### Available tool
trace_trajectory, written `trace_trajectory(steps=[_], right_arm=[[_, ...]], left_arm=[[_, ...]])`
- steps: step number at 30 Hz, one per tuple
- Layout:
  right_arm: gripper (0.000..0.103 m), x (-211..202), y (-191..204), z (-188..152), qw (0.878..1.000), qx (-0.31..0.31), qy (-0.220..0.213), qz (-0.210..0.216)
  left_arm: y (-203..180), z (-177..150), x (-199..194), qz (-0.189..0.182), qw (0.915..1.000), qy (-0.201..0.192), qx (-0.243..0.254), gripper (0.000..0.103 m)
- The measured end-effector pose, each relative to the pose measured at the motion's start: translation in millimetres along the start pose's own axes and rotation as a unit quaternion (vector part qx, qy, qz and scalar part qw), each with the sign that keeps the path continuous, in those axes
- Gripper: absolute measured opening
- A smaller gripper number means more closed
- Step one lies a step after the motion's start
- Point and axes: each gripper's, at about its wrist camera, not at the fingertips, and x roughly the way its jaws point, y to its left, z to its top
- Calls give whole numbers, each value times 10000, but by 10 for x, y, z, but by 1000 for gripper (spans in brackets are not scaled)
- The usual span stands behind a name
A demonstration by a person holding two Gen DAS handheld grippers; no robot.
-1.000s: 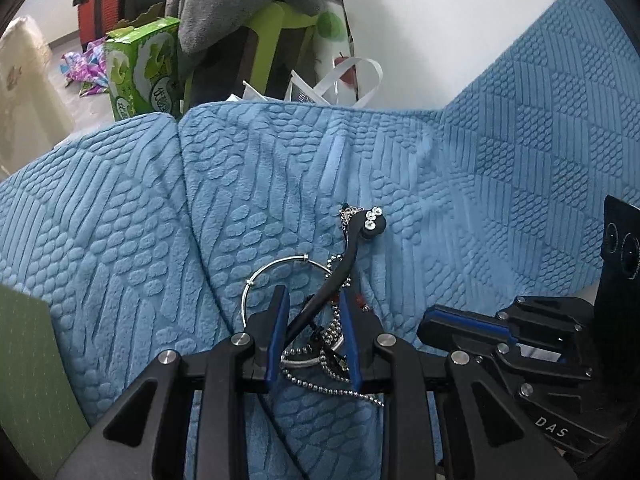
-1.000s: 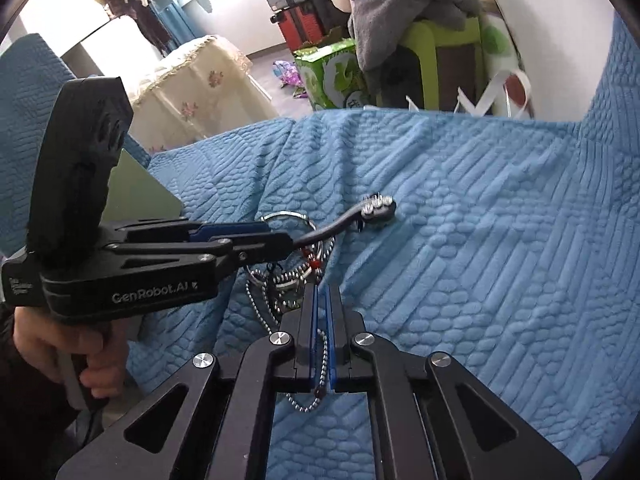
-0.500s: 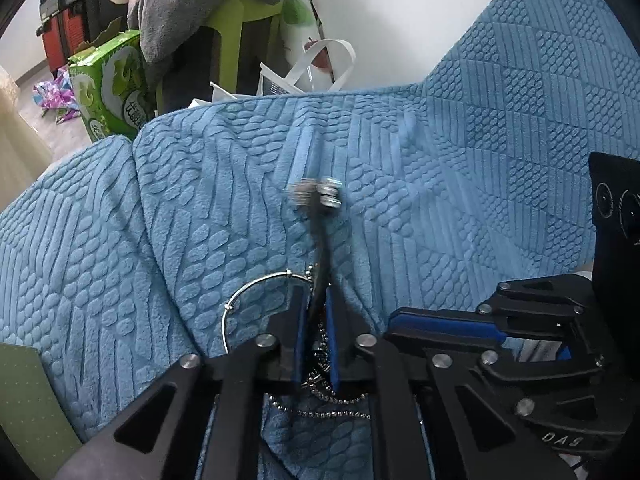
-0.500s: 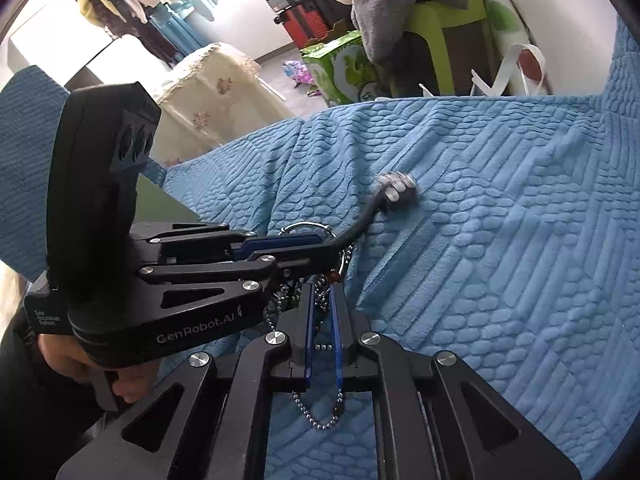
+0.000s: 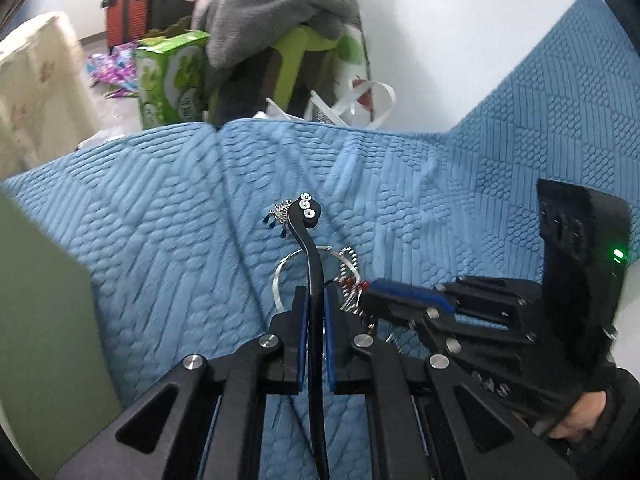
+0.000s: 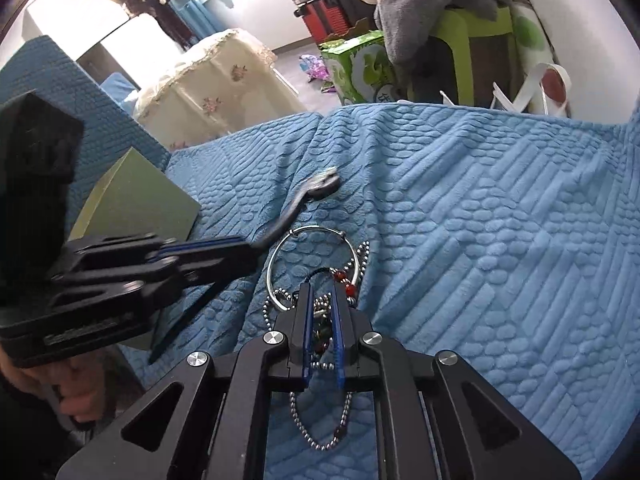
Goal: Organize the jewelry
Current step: 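Grasp the black rhinestone hair clip with the left tool while the right tool grasps the red-beaded chain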
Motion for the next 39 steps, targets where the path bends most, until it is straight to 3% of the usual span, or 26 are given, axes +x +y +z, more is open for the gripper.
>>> trace_trajectory(steps=[3, 9, 11, 24, 27, 28, 31, 39], right_arm=[[8, 54, 5, 24, 9995, -184, -4, -260], [11, 77, -78, 45, 9997, -86, -5, -218], [20, 40, -87, 48, 9998, -45, -80, -184], [20, 100, -144, 31, 9993, 31, 40, -365], [14, 103, -113, 28, 9997, -32, 95, -236], [6, 101, -88, 33, 9996, -86, 98, -250], [6, 81, 31, 17, 9978, -424, 50, -517], [6, -111, 50, -2, 9975, -281, -187, -625]], left_arm=[[22, -100, -78, 76, 9999, -52, -103, 4], [20, -317, -47, 122, 9997, 108, -207, 5], [24, -372, -27, 139, 9995, 164, -228, 5], [65, -456, 95, 346, 9984, 391, -201, 8], [85, -471, 128, 332, 9983, 428, -220, 8], [93, -470, 134, 287, 9984, 423, -254, 8], [101, -463, 138, 237, 9985, 373, -324, 8], [22, -382, 179, 322, 9994, 75, -136, 7]])
